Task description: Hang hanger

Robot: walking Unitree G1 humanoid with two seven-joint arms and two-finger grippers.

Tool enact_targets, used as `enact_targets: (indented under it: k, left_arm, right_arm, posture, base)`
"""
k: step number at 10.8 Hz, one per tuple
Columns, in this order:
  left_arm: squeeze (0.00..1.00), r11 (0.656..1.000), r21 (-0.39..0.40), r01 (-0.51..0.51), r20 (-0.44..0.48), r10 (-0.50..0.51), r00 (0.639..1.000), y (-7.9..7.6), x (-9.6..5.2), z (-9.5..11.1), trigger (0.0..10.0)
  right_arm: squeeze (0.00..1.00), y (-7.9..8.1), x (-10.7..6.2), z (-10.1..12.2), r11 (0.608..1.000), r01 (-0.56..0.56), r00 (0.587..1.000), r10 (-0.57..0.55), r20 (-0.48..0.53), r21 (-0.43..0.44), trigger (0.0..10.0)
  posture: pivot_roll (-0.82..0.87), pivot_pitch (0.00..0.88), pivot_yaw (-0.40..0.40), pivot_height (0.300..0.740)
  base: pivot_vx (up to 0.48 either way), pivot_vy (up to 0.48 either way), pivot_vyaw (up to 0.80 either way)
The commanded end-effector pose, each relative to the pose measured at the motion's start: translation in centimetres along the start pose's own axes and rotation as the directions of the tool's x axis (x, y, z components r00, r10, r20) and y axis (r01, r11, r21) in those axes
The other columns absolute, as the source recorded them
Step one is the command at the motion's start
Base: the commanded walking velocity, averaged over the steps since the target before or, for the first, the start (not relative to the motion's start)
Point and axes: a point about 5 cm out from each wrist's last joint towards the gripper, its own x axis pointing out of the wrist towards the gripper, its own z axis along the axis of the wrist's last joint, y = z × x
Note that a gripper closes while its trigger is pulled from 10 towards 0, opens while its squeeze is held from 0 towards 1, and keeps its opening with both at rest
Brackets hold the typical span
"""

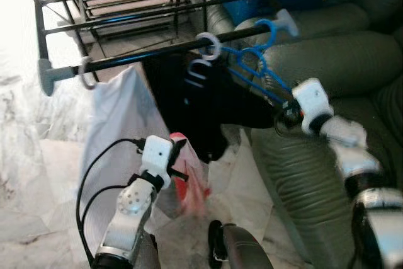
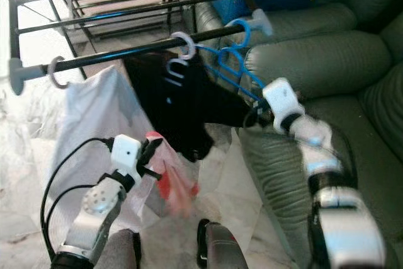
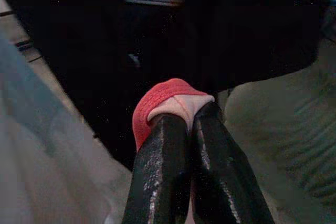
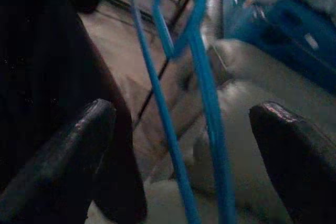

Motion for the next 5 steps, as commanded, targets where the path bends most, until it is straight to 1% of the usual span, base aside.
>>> enact_targets:
  k: [1,2,3,4,5]
  left_arm:
    - [0.0,1.0,0.002,-0.007,-0.009,0.007,1.0,-0.1,-0.1,-0.1,10.0]
    - [0.0,1.0,0.002,-0.007,-0.01,0.007,1.0,-0.4,-0.2,-0.2,10.0]
    - [0.0,1.0,0.003,-0.009,-0.01,0.009,1.0,-0.3,-0.1,-0.1,10.0]
    - [0.0,1.0,0.009,-0.013,-0.012,0.013,1.0,-0.1,-0.2,-0.1,10.0]
    - [0.0,1.0,0.012,-0.015,-0.014,0.015,1.0,0.0,-0.2,-0.1,10.0]
  right_arm:
    - [0.0,-0.3,0.1,0.0,1.0,-0.015,1.0,0.015,-0.014,-0.003,10.0]
    - [0.0,-0.4,1.0,0.8,0.999,-0.029,1.0,0.029,-0.007,0.039,4.4]
    - [0.0,-0.2,1.5,1.3,0.998,-0.044,0.999,0.044,-0.002,0.048,0.0]
    - [0.0,0.0,2.3,2.1,0.996,-0.067,0.998,0.068,-0.012,0.05,0.0]
    - [0.0,0.0,2.6,2.3,0.995,-0.087,0.996,0.088,-0.025,0.047,0.0]
  posture:
    - [0.01,0.191,-0.031,0.74]
    - [0.01,0.192,-0.032,0.74]
    - [0.02,0.192,-0.032,0.74]
    - [0.04,0.193,-0.035,0.74]
    - [0.04,0.193,-0.037,0.74]
  base:
    - [0.0,0.0,0.0]
    - [0.0,0.0,0.0]
    - [0.0,0.0,0.0]
    - [0.0,0.0,0.0]
    - [0.0,0.0,0.0]
